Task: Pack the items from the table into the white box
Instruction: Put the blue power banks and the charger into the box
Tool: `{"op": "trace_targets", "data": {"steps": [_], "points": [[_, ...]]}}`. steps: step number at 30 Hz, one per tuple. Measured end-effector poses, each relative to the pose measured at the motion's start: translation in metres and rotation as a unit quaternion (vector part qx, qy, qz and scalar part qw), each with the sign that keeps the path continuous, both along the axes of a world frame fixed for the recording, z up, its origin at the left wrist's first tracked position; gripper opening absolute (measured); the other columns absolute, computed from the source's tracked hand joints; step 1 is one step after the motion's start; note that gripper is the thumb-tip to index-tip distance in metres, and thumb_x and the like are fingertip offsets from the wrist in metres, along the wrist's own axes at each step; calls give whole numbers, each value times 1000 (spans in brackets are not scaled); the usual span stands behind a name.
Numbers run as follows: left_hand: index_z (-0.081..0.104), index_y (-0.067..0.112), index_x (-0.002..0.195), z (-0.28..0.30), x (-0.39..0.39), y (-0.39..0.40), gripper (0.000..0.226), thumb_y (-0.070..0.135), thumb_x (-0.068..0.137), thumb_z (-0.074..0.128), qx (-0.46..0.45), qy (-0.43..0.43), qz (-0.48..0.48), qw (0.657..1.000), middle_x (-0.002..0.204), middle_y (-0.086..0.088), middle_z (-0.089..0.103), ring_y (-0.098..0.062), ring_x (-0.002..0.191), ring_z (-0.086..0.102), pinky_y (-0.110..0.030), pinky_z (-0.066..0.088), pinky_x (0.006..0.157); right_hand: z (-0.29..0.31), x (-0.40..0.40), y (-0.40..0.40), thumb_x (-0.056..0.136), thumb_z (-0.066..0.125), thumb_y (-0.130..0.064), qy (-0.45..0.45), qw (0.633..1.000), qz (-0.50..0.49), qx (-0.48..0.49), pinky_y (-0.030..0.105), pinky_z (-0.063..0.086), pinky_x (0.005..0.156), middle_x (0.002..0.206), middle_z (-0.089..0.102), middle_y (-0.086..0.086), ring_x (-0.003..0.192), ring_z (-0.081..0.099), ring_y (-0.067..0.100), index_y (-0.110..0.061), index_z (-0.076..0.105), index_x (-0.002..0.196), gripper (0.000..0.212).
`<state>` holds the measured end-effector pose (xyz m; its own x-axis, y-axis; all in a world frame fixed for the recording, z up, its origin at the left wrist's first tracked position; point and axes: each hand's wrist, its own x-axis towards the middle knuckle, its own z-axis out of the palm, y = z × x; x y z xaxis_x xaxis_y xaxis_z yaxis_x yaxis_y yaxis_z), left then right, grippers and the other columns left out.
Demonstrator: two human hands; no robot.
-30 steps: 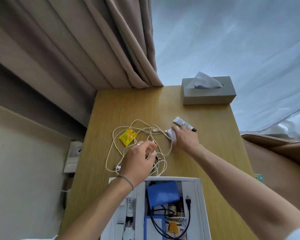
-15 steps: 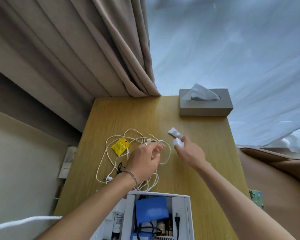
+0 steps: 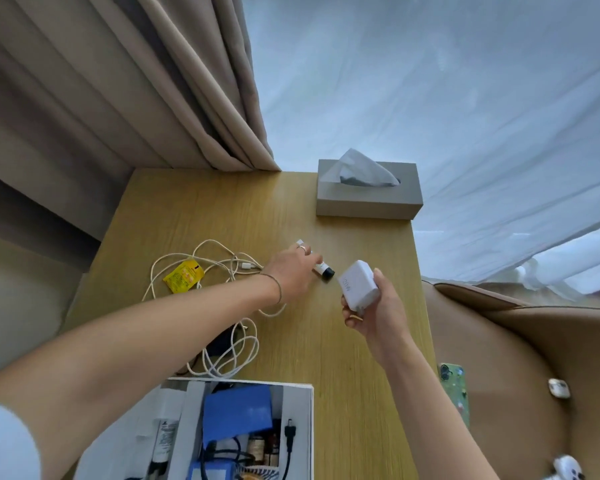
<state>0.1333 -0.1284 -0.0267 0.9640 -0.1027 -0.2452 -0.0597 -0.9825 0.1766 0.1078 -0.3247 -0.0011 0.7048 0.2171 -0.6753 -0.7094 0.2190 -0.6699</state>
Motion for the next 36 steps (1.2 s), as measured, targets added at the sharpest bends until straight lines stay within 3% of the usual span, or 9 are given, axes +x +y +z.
{"op": "trace_targets", "data": {"steps": [4, 7, 14, 20, 23, 27, 31, 36], "points": [[46, 22, 139, -22, 20, -6, 57, 4, 85, 55, 86, -9, -69, 994, 137, -8, 50, -24, 123, 47, -36, 51, 88, -2, -10, -6, 99, 47, -53, 17, 1000, -10, -4, 30, 46, 53, 71, 66, 11, 57, 58, 20, -10, 63, 115, 49], [51, 19, 128, -30, 29, -11, 45, 5, 85, 55, 166, -15, -125, 978, 129, -8, 54, -25, 115, 52, -37, 50, 89, -3, -14, -9, 99, 47, -52, 19, 1000, -9, -3, 30, 48, 54, 71, 67, 10, 58, 59, 20, -11, 62, 115, 46], [56, 18, 109, -28, 39, -22, 21, 10, 89, 55, 195, -42, -186, 962, 99, -4, 64, -25, 88, 61, -34, 43, 71, 0, -26, -10, 99, 50, -47, -10, 1000, 18, -13, 31, 51, 57, 81, 69, 11, 64, 63, 20, -18, 65, 114, 36], [52, 15, 109, -9, 31, -24, 17, 15, 92, 46, 71, -94, -156, 981, 97, -6, 59, -19, 66, 42, -30, 32, 61, 18, -40, -11, 94, 53, -43, -21, 999, 31, 28, 35, 47, 60, 87, 68, 15, 69, 61, 26, -12, 63, 120, 42], [47, 15, 113, 14, 19, -23, 22, 28, 97, 41, -24, -96, -137, 986, 99, -4, 54, -18, 64, 48, -29, 36, 56, 29, -50, -13, 87, 52, -43, -35, 995, 48, 75, 36, 43, 62, 89, 67, 17, 71, 60, 28, -5, 58, 128, 57], [46, 19, 114, 47, -11, -19, 25, 36, 96, 41, -137, -115, -67, 982, 74, 10, 50, -8, 53, 48, -23, 29, 47, 45, -65, -10, 89, 49, -42, -61, 990, 79, 102, 32, 42, 57, 93, 62, 20, 68, 59, 25, 1, 50, 136, 64], [48, 20, 109, 74, -45, -9, 23, 40, 99, 42, -190, -115, -11, 975, 64, 11, 49, -5, 48, 48, -20, 26, 43, 63, -82, -1, 88, 51, -39, -90, 985, 94, 117, 32, 40, 58, 97, 64, 16, 75, 63, 25, -5, 53, 129, 53], [53, 19, 99, 104, -91, 16, 27, 44, 102, 43, -276, -135, 46, 951, 63, 5, 54, -11, 48, 52, -22, 31, 43, 80, -107, 8, 92, 52, -35, -160, 967, 187, 64, 34, 46, 64, 105, 66, 10, 90, 64, 29, -6, 54, 123, 43]]}}
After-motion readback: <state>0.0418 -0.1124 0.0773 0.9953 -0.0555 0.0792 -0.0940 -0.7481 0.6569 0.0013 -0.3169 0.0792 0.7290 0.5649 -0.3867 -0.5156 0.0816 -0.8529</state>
